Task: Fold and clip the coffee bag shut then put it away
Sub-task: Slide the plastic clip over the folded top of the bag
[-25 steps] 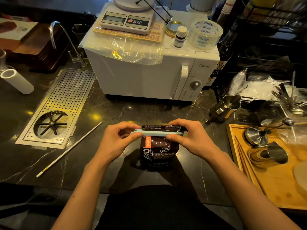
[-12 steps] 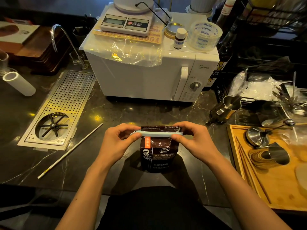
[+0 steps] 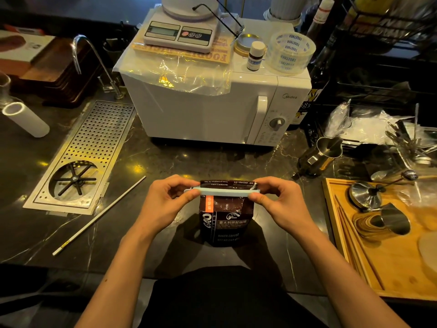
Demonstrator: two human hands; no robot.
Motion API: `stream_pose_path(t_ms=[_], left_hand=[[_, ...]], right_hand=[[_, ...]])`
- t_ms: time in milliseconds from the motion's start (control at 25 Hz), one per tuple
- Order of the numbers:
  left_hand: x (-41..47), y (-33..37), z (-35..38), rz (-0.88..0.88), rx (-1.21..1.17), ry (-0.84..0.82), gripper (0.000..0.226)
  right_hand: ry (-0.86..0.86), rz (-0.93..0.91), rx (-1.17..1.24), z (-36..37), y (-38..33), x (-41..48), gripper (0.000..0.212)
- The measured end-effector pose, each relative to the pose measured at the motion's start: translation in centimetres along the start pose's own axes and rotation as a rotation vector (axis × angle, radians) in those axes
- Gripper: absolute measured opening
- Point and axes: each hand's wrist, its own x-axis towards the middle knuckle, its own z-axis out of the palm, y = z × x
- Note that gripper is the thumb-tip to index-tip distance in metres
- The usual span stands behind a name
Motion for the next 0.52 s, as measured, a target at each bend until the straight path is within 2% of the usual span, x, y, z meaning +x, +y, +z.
stream_pose_path(t_ms=[160, 280, 400, 520], left_hand=[[-0.2, -0.1, 0.5, -0.061, -0.139, 0.002, 0.022], [-0.4, -0.7, 1.2, -0.110, -0.117, -0.033, 0.038], [-0.8, -1.4, 2.2, -0.167, -0.160, -0.086, 0.045], [-1.4, -2.0, 2.6, -0.251, -0.178, -0.143, 0.062]], right_hand=[[-0.048, 0.049, 0.160, -0.1, 1.1, -0.5, 0.028], [-0.090, 0.079, 0.311, 0.5, 1.5, -1.1, 0.039], [-0.100, 0.128, 0.351, 1.3, 2.0, -1.6, 0.045], [-0.086, 0.177, 0.368, 2.0, 2.3, -2.1, 0.041]])
